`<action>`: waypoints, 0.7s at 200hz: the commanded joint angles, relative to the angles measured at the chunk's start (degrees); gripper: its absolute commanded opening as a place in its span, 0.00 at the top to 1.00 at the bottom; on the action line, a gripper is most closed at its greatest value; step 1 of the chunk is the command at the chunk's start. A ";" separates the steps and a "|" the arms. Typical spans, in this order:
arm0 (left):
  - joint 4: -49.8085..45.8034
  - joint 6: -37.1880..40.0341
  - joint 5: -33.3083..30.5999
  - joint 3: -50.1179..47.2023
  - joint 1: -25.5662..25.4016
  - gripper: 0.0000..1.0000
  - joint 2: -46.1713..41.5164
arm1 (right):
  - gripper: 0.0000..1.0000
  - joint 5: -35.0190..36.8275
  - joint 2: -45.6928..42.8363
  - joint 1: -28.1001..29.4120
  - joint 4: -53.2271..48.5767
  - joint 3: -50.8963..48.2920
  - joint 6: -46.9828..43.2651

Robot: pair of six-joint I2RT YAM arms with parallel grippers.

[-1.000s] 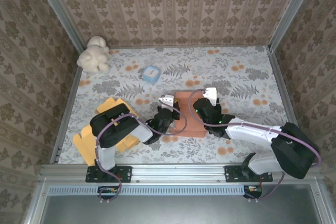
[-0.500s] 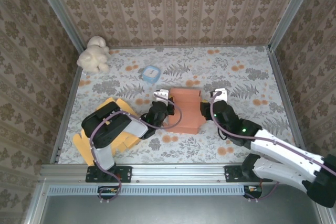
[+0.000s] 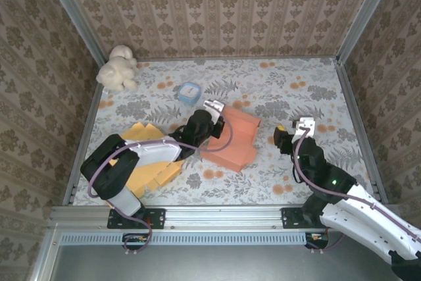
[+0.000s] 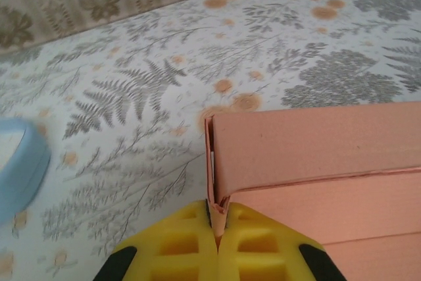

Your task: Fold the paper box

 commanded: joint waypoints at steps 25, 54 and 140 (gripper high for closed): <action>-32.86 18.49 9.53 13.15 -0.26 0.99 -1.25 | 0.41 3.24 -8.37 -2.05 -1.25 -2.92 2.53; -49.90 26.24 8.14 21.84 -0.24 0.98 2.02 | 0.41 3.58 -13.39 -2.28 -3.07 -3.83 3.52; -69.57 35.79 -0.85 40.81 -3.87 0.95 18.99 | 0.42 2.97 -14.98 -2.45 -3.22 -4.32 4.41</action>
